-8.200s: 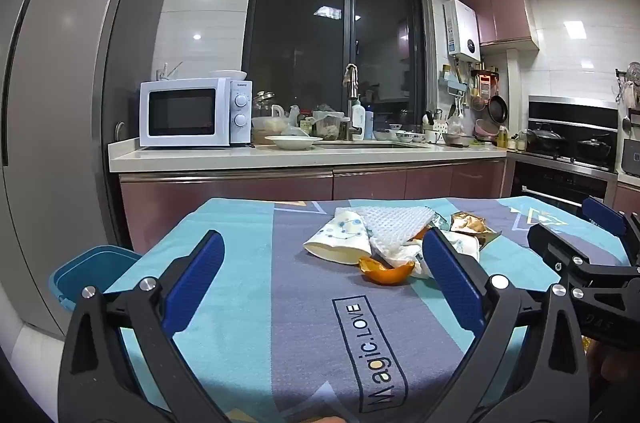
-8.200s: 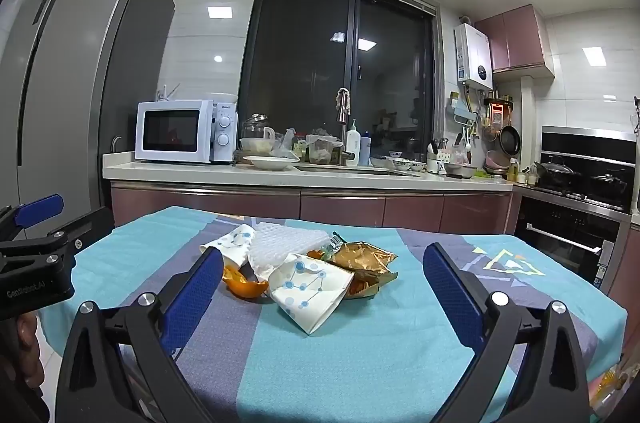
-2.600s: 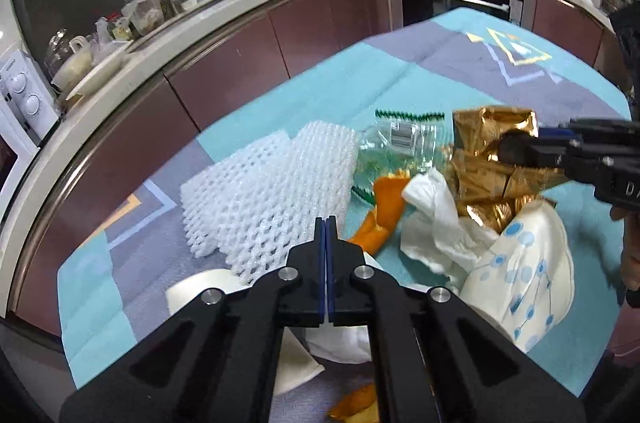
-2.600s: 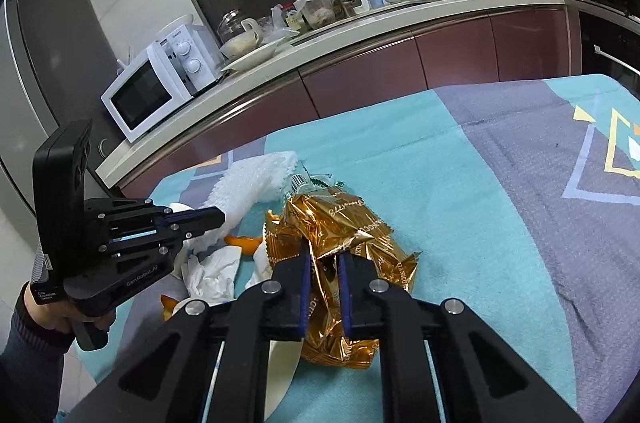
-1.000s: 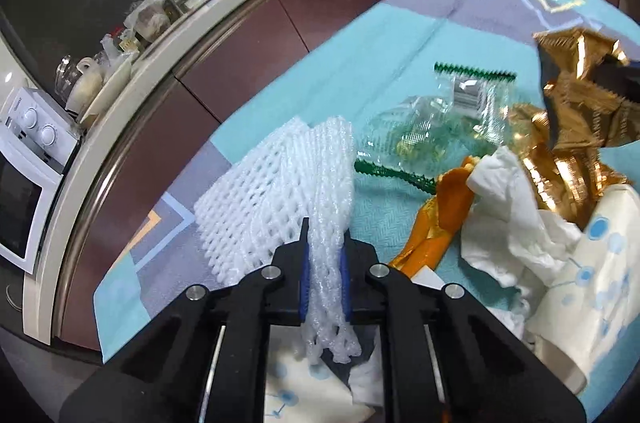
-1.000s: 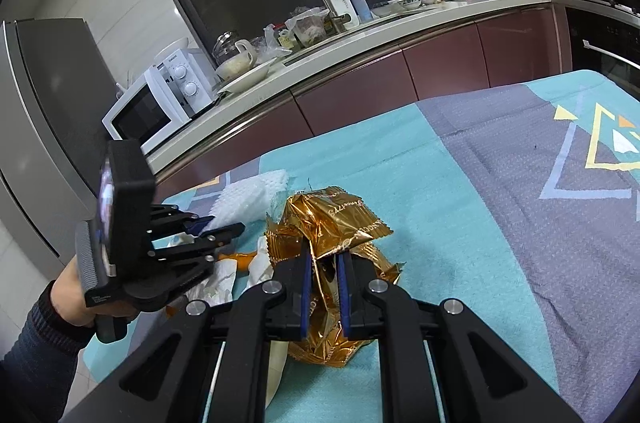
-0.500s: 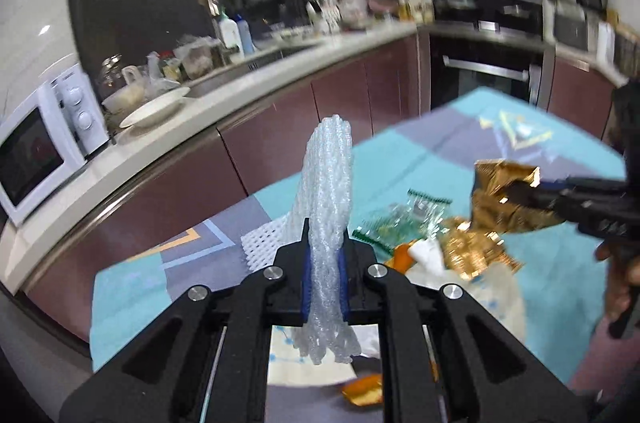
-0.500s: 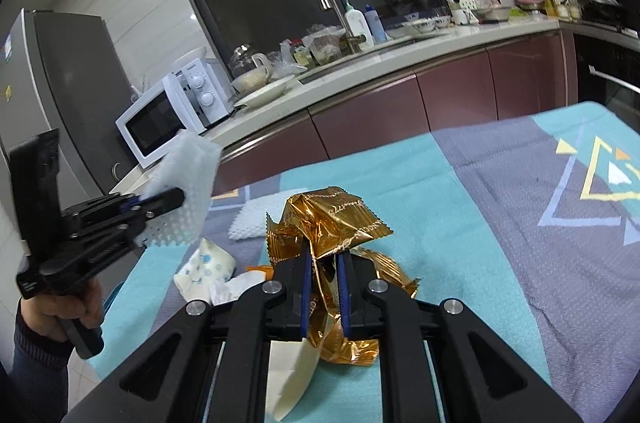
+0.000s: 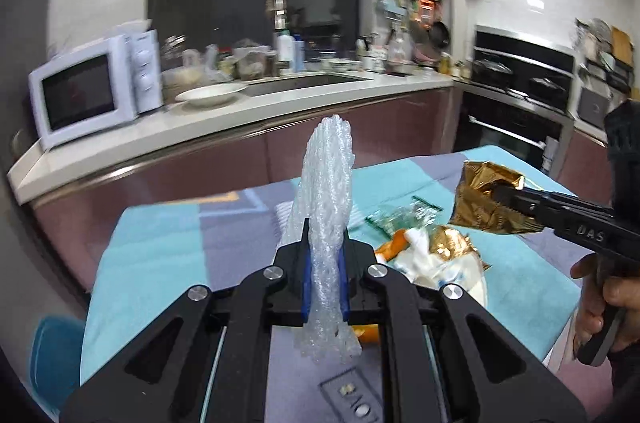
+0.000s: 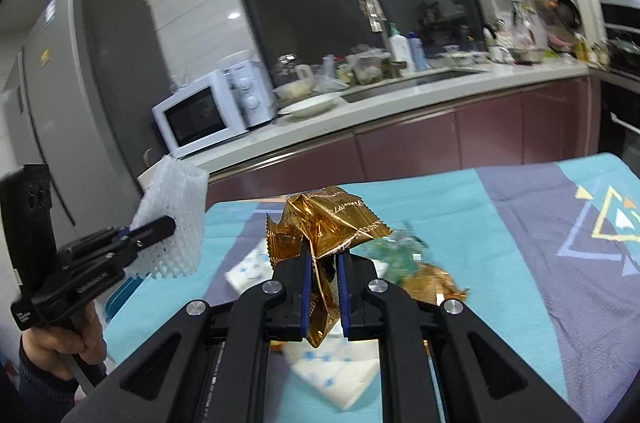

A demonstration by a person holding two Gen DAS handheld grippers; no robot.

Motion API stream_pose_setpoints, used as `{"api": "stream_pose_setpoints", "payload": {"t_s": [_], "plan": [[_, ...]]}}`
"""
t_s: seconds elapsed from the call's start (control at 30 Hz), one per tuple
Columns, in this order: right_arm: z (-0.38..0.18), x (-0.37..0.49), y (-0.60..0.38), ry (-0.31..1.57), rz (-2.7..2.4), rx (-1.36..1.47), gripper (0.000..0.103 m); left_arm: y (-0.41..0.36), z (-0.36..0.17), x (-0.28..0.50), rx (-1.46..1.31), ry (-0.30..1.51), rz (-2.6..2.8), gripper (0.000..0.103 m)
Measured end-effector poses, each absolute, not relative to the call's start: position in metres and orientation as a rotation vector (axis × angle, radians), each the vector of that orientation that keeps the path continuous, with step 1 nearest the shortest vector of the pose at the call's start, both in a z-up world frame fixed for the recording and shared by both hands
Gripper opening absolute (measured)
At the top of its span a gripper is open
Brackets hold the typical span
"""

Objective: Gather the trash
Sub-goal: 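Carry the gold wrapper and foam net in both tools over the blue bin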

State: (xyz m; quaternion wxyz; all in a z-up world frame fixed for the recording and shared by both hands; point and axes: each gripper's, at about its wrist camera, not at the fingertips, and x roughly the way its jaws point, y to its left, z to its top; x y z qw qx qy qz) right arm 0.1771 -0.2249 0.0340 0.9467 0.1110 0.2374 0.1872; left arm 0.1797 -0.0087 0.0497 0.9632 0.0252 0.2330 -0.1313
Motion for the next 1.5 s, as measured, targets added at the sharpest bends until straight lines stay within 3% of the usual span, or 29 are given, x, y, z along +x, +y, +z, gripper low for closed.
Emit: {"api": "stream_pose_setpoints", "payload": {"t_s": [0.8, 1.2, 1.5], "plan": [[0.067, 0.100, -0.055, 0.415, 0.739, 0.032, 0.010, 0.185, 0.039, -0.020, -0.159, 0.415, 0.179, 0.011], [0.065, 0.135, 0.066, 0.494, 0.911, -0.078, 0.010, 0.278, 0.026, -0.030, -0.215, 0.452, 0.365, 0.011], [0.047, 0.174, 0.156, 0.591, 1.008, -0.158, 0.010, 0.338, 0.007, 0.013, -0.224, 0.522, 0.450, 0.011]]}}
